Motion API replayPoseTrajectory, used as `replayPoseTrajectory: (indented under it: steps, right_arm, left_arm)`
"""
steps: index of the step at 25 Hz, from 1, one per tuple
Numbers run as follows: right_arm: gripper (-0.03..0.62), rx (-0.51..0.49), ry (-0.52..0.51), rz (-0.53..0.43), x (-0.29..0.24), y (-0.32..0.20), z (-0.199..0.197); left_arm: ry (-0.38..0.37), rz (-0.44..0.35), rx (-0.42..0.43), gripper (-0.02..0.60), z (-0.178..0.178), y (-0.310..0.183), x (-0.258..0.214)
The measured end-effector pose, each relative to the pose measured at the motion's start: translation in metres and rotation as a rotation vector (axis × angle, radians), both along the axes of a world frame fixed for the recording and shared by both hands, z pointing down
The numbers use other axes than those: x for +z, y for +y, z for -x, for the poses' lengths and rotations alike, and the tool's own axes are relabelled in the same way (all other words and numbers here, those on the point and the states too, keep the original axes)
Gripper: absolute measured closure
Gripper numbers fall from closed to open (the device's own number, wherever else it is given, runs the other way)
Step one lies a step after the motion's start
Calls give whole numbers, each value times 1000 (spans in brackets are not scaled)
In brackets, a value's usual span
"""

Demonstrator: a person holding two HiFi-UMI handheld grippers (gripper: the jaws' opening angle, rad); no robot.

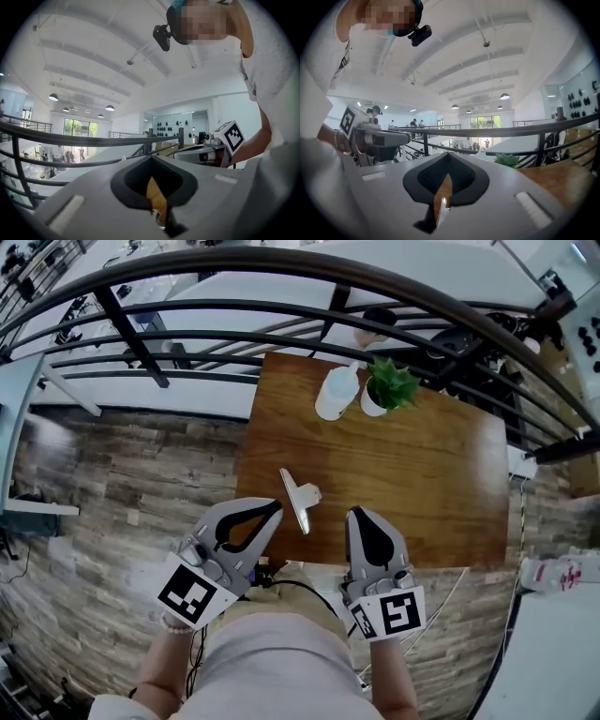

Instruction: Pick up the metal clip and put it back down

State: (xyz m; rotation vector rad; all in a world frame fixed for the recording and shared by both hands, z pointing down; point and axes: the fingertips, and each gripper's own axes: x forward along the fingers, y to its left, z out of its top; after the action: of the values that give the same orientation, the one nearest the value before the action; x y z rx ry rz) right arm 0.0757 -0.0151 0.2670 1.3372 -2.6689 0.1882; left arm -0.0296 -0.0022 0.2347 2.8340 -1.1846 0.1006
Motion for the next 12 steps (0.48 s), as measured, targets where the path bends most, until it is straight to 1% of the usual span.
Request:
replayPoseTrajectory:
  steps: [12]
  right_arm:
    - [582,-19,1,-8,-1,3,3]
  left_arm:
    - [-15,3,-24,581,1,4,3]
